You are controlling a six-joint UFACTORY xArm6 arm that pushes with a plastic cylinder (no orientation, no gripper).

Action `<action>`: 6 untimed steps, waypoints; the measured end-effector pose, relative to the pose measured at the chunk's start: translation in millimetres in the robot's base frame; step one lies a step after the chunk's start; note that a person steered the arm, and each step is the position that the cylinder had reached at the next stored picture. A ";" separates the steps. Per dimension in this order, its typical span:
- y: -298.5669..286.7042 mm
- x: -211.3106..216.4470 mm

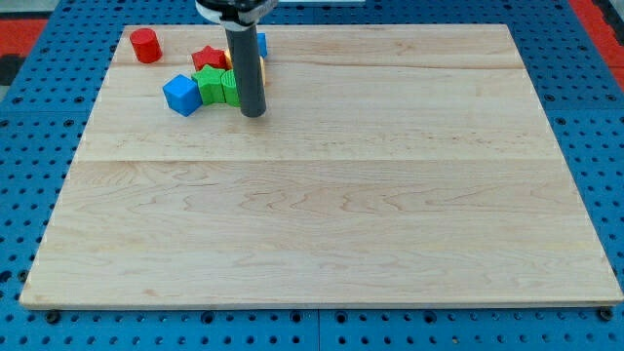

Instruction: Slightly move the red circle towards red star

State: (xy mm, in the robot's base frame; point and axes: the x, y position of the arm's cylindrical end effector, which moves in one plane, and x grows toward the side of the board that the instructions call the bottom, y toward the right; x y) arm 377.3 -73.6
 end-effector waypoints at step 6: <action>-191.9 -158.7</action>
